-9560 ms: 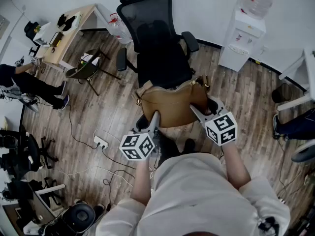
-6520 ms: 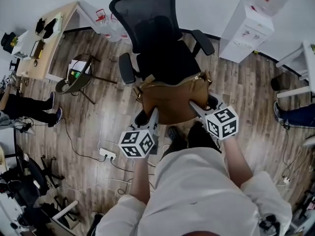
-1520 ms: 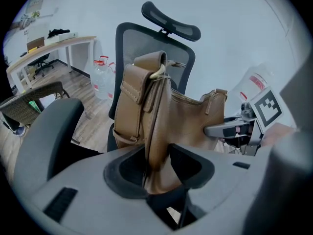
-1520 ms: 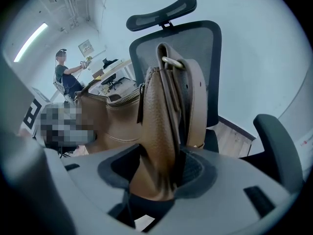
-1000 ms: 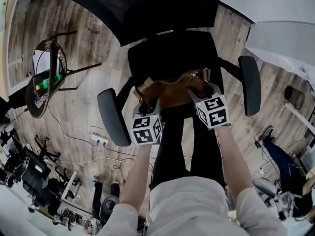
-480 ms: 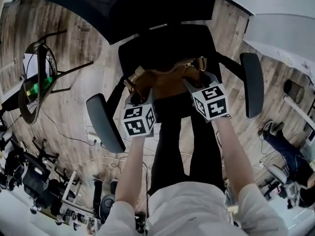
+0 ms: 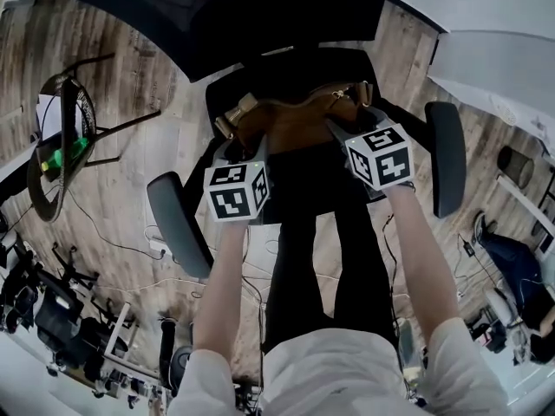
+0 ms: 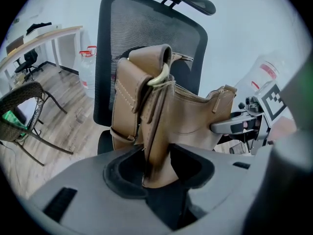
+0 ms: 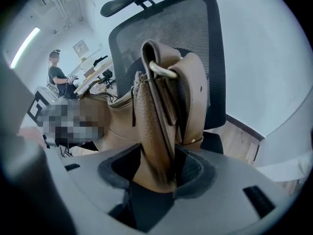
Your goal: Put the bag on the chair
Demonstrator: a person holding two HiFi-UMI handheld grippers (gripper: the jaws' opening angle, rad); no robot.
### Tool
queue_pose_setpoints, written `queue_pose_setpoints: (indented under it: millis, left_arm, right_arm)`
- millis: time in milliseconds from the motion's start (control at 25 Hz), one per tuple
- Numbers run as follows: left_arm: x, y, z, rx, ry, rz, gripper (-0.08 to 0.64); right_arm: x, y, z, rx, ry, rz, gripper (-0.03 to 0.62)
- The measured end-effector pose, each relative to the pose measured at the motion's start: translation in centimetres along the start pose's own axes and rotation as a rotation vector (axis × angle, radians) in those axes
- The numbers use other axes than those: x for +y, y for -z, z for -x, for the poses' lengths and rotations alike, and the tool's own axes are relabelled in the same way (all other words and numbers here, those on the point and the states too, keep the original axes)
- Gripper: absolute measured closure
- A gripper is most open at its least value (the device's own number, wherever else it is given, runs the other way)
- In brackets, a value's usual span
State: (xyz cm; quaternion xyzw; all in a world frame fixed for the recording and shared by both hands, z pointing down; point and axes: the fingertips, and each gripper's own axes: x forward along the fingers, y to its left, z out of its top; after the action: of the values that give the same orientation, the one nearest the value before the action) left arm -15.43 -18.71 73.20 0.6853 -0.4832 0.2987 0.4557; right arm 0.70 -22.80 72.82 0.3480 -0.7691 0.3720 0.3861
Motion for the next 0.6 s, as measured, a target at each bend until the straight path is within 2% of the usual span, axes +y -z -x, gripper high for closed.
queue_pose_setpoints:
  millis: [400, 600]
  left_arm:
    - [2.3, -2.7, -2.1, -0.013, -0.003, -0.016, 0.414]
    - [3.2, -4.2, -3.4, -0.038, -0.009, -0.033, 0.414]
  right_arm:
    - [-1.1, -3.6, -2.8, 0.028, 0.011, 0.106, 0.383]
    - [-1.9, -5.1, -3.8, 0.012, 0.031, 0.127, 0.385]
